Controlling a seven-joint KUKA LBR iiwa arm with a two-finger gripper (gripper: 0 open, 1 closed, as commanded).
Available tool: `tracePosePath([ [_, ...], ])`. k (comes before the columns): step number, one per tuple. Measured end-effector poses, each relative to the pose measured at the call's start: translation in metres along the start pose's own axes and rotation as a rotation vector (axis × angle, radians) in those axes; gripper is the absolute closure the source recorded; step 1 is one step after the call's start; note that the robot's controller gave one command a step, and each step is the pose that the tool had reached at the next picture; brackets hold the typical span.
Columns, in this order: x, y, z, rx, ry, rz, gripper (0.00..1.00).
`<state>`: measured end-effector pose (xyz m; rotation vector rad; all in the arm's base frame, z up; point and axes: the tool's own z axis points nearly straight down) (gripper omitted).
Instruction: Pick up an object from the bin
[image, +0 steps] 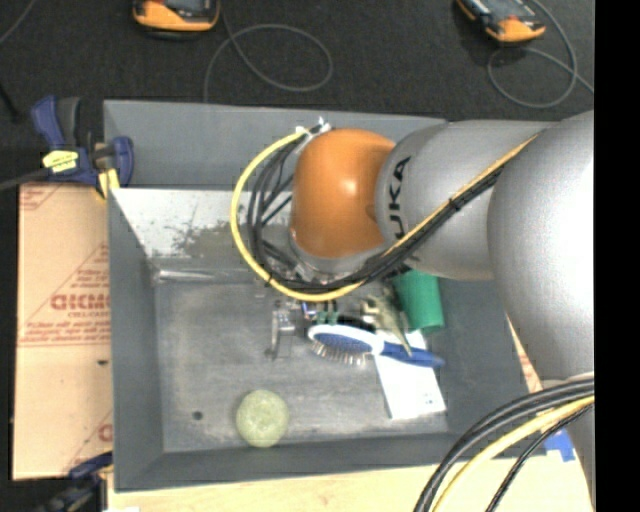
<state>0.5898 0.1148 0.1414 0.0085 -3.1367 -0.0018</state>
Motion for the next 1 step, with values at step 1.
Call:
tracePosePath([
  [1, -0.002, -0.0003, -0.0046, -0.001, -0.008, 0.002, 0.0],
])
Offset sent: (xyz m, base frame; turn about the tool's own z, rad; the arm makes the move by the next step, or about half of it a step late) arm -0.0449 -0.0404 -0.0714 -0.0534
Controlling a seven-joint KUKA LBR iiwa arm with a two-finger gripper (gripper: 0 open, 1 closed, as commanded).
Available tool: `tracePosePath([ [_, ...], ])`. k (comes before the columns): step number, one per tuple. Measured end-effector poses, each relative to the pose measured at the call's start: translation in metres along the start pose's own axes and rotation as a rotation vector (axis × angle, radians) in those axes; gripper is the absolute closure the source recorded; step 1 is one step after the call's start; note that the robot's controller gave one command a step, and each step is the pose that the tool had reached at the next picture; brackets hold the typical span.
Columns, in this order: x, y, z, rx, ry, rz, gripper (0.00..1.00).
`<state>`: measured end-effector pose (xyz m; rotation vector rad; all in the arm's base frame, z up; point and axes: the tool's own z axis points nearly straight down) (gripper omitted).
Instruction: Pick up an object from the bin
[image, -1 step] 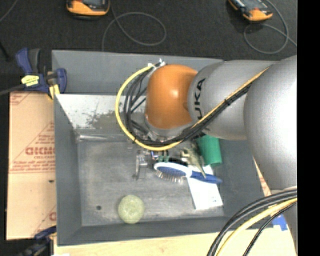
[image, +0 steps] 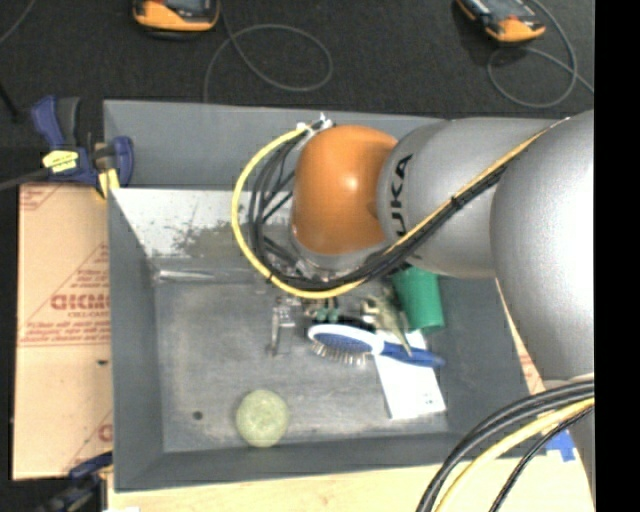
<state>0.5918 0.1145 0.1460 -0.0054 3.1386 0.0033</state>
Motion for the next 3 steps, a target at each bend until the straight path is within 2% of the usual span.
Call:
tracePosePath([
  [1, 0.035, -0.031, 0.056, 0.002, -0.005, -0.043, 0.0],
  [2, 0.052, -0.038, 0.077, 0.002, 0.005, -0.037, 0.0],
  [3, 0.05, -0.041, 0.072, 0.0, 0.004, -0.034, 0.0],
])
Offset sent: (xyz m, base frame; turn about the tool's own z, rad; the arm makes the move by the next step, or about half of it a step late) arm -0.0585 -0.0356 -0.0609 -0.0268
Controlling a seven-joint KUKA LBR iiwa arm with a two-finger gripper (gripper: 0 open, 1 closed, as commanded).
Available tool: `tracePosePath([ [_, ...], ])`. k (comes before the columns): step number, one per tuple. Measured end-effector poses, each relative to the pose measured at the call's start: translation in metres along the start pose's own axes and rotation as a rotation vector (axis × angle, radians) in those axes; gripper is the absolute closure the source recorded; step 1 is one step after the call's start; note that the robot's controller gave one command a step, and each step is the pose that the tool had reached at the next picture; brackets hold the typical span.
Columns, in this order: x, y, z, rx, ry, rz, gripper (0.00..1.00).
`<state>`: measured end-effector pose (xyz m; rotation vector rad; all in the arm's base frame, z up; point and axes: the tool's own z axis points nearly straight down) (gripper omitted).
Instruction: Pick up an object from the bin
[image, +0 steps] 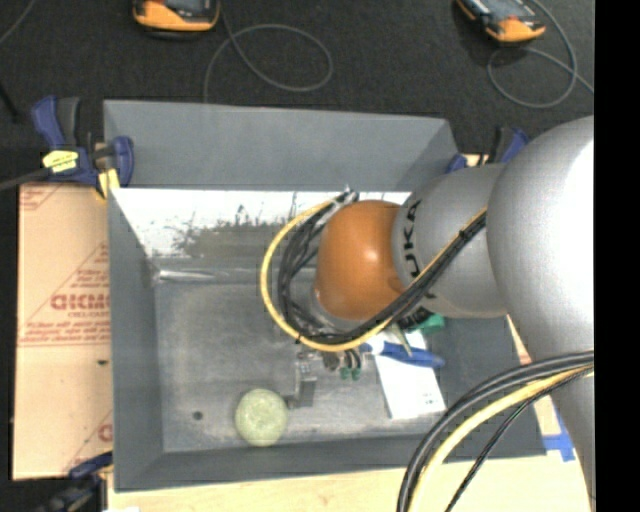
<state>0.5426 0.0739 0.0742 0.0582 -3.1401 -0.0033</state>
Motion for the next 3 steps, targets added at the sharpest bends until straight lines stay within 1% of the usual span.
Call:
tracePosePath([
  [1, 0.0, -0.024, 0.002, 0.007, -0.004, -0.049, 0.0],
  [2, -0.027, -0.013, -0.002, 0.001, 0.0, -0.055, 0.0],
  [3, -0.054, 0.007, -0.044, 0.003, 0.001, -0.093, 0.0],
])
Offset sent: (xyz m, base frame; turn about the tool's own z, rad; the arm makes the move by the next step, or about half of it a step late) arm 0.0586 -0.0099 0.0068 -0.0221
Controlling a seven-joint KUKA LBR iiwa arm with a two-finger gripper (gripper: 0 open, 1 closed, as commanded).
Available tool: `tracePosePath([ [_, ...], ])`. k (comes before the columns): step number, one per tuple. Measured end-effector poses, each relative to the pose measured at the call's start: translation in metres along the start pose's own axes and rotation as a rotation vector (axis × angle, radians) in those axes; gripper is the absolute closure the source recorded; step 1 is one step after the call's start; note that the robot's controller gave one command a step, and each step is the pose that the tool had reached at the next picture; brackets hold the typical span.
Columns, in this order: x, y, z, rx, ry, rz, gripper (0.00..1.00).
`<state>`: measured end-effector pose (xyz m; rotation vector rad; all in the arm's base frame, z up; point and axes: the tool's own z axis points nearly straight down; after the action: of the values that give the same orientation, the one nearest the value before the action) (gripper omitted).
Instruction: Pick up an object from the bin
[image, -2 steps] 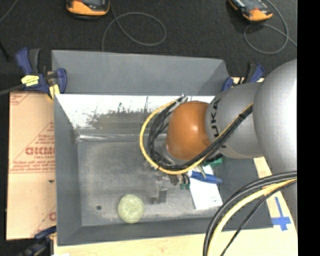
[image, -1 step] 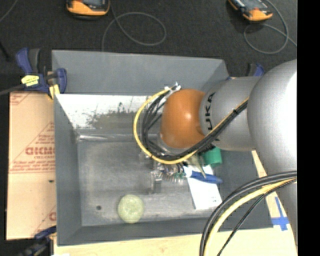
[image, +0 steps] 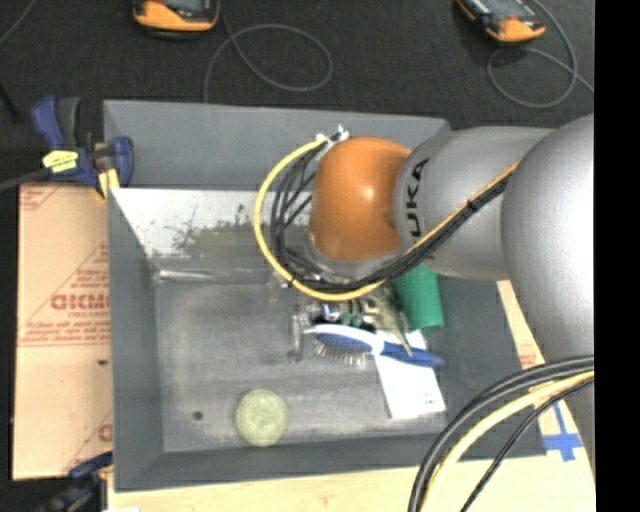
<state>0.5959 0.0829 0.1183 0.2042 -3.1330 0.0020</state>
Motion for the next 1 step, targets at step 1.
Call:
tracePosePath([
  [1, -0.0075, 0.0077, -0.0195, -0.001, -0.009, -0.048, 0.0],
])
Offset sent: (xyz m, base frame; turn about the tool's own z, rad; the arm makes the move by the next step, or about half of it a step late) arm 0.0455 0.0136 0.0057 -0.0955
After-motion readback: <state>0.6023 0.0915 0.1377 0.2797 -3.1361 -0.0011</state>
